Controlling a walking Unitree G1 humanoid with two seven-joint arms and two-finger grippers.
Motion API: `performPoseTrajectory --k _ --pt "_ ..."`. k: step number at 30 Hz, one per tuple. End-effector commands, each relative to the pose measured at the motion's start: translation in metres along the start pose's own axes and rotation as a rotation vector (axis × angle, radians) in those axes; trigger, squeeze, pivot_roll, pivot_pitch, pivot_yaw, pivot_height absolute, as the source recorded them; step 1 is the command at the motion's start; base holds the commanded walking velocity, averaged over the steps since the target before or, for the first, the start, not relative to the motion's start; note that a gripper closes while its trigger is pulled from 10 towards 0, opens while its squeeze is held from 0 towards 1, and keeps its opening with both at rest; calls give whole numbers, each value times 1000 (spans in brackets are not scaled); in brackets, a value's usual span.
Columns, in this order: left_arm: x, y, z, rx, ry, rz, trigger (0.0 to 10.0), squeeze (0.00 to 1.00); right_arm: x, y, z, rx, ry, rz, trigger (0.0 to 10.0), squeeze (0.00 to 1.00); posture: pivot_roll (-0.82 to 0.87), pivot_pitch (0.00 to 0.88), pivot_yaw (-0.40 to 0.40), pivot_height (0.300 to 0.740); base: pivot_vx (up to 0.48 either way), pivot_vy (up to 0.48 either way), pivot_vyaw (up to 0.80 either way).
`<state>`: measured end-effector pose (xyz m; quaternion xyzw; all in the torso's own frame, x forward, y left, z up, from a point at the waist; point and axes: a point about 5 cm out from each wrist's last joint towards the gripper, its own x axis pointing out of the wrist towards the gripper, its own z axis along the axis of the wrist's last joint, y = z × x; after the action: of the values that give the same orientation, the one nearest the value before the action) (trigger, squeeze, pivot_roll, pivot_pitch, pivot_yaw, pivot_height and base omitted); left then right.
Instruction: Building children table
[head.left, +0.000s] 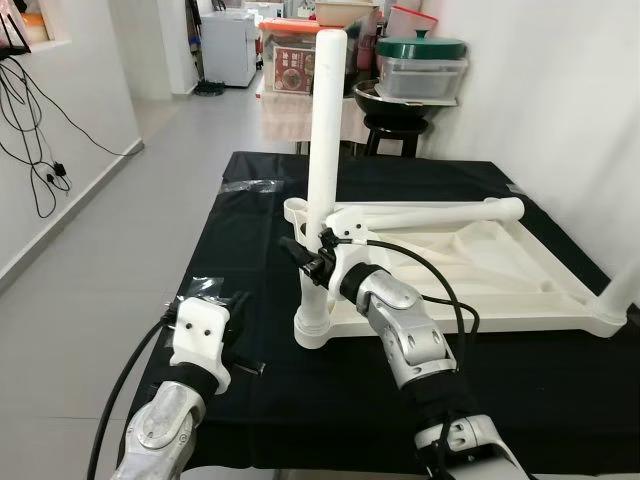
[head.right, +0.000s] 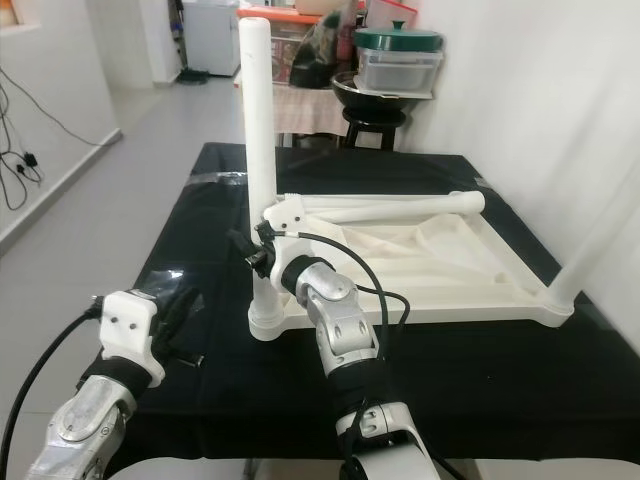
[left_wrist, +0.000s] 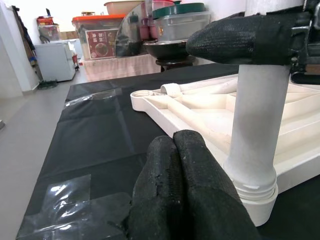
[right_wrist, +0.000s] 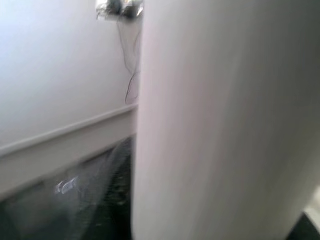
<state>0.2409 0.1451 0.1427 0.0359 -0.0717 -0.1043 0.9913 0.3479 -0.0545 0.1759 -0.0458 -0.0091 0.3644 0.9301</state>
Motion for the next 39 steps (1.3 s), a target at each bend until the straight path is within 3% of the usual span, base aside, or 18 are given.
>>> performPoseTrajectory --k 1,3,4,5,6,7,9,10,11,12,19,20,34,37,38,39 --pt "0 -3 -4 -2 19 -4 10000 0 -1 13 -12 65 67 135 10000 1000 62 0 -98 740 0 0 0" --pt "0 -4 -5 -3 19 -2 10000 0 0 19 10 80 -53 333 10000 1000 62 0 -99 740 0 0 0" --pt "0 -4 -5 -3 19 -2 10000 0 0 19 10 80 -53 333 10000 1000 62 0 -99 740 0 0 0" --pt "0 -5 -5 -3 19 -3 10000 0 -2 18 18 59 -94 412 10000 1000 66 0 -100 740 0 0 0" --pt "1 -5 -5 -5 19 -5 10000 0 -6 14 25 26 -117 544 10000 310 68 0 -103 740 0 0 0" --pt "1 -5 -5 -5 19 -5 10000 0 -6 14 25 26 -117 544 10000 310 68 0 -103 740 0 0 0" --pt "1 -6 -5 -6 20 -8 10000 0 -11 8 31 -7 -122 675 10000 310 68 0 -103 740 0 0 0" --pt "1 -7 -5 -8 19 -9 10000 0 -12 1 32 -17 -98 727 10000 0 69 0 -105 740 0 0 0" --pt "1 -7 -5 -8 19 -9 10000 0 -12 1 32 -17 -98 727 10000 0 69 0 -105 740 0 0 0" --pt "2 -8 -5 -10 16 -9 10000 0 -13 -13 32 -14 -45 793 10000 0 73 0 -113 740 0 0 0" --pt "1 -9 -4 -13 13 -7 10000 0 -13 -30 39 23 -11 817 10000 0 80 0 -123 740 0 0 0" --pt "1 -10 -4 -15 12 -6 10000 0 -12 -36 44 48 -23 816 0 0 83 0 -123 740 0 0 0" --pt "1 -12 -3 -19 11 -10 10000 0 -18 -50 42 83 -41 821 0 0 78 0 -120 740 0 0 0" --pt "1 -12 -3 -22 10 -14 10000 0 -21 -53 30 68 -28 713 0 0 64 0 -117 740 0 0 0" --pt "0 -12 -3 -26 10 -20 10000 0 -17 -50 17 64 7 575 0 0 56 0 -118 740 0 0 0" --pt "0 -12 -3 -26 10 -20 10000 0 -17 -50 17 64 7 575 0 0 56 0 -118 740 0 0 0"
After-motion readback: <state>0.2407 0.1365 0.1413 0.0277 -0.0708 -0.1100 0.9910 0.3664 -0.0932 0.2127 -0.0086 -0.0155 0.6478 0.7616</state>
